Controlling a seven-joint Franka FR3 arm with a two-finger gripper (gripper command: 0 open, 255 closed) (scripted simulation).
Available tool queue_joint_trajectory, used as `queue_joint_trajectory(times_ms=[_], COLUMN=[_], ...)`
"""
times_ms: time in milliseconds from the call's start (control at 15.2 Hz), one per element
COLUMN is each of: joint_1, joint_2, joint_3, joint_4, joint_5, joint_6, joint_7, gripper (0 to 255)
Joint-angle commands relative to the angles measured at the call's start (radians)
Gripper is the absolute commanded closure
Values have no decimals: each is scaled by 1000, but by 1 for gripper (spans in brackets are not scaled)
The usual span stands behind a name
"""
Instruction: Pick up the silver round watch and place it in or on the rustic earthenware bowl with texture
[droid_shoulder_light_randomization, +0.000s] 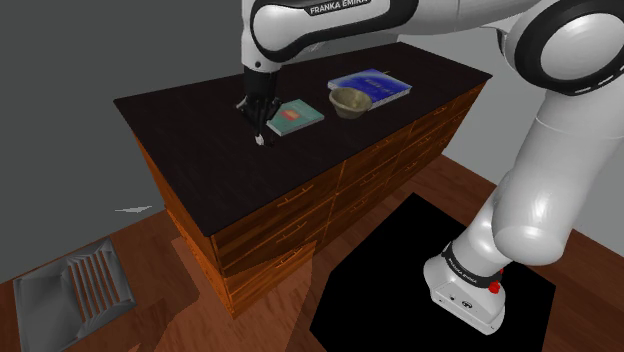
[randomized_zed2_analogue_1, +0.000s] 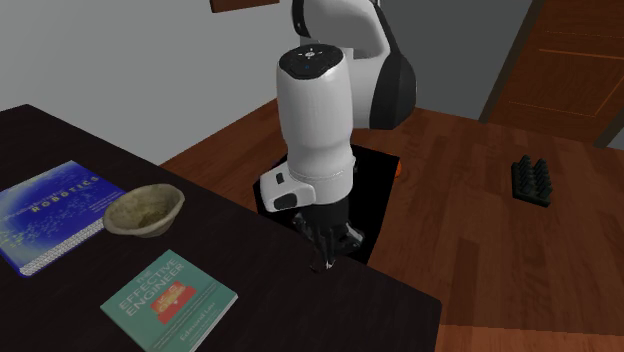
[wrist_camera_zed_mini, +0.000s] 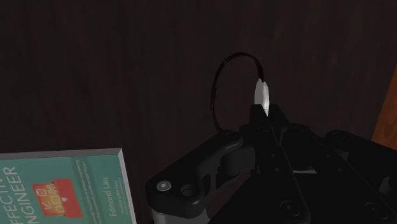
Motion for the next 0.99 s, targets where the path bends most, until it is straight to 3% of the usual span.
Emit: queue_joint_trajectory(times_ms=[0,726,924], joint_1=[-1,0,-43], joint_2=[-5,-16,-42], joint_3=[0,1,-24], joint_4=[22,151,125], joint_5=[0,0,12], joint_6=[-27,-167,-172], joint_7=[0,11,-58], gripper=[255,255,255])
